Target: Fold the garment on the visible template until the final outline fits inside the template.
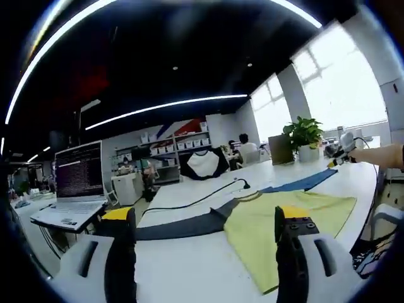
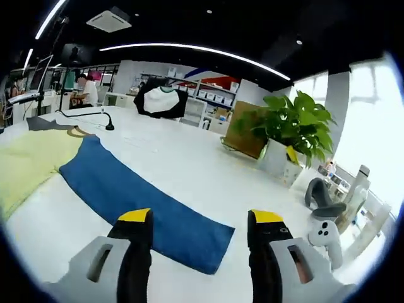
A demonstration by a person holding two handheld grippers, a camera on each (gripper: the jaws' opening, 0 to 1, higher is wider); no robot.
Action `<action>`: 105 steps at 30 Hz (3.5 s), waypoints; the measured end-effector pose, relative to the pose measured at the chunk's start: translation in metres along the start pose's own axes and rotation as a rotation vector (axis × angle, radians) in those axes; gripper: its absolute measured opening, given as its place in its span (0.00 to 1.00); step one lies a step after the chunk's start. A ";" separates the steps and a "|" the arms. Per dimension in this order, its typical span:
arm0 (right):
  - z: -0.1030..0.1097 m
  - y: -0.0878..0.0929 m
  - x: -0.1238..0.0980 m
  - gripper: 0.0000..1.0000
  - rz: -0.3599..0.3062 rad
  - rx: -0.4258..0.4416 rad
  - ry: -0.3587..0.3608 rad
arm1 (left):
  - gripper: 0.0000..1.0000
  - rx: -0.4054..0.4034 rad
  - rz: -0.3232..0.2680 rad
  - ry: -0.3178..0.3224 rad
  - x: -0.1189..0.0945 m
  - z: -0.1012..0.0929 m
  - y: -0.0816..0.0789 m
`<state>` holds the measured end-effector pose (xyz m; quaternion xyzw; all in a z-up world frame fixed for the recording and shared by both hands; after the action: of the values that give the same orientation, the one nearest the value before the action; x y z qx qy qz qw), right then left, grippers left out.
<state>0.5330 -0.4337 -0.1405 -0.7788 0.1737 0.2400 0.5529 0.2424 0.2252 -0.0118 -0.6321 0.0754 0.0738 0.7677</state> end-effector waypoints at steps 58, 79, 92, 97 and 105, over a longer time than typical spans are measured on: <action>-0.011 -0.002 0.029 0.00 0.001 0.311 -0.035 | 0.75 -0.149 0.072 0.119 0.011 0.023 0.031; 0.045 -0.152 -0.056 0.00 -0.255 0.394 -0.173 | 0.85 -0.150 0.019 0.157 0.014 0.030 0.030; 0.152 -0.247 -0.083 0.00 -0.300 0.366 -0.285 | 1.00 -0.206 -0.002 0.205 0.020 0.030 0.029; 0.200 -0.273 -0.088 0.00 -0.348 0.391 -0.398 | 1.00 -0.114 0.011 0.097 0.022 0.038 0.032; 0.271 -0.302 -0.094 0.00 -0.344 0.308 -0.443 | 1.00 -0.127 0.014 0.144 0.024 0.023 0.032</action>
<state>0.5687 -0.0780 0.0736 -0.6326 -0.0507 0.2776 0.7212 0.2600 0.2540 -0.0432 -0.6826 0.1298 0.0381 0.7182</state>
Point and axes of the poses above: the point that each gripper's makers call its tool centre point, and the gripper's own axes: x roughly forward along the fingers, z roughly to its left, y roughly out of its underside, the point moved 2 cm from there along -x, roughly backward along the fingers, and after that the axes turned 15 degrees about z, right-handed, at the moved point
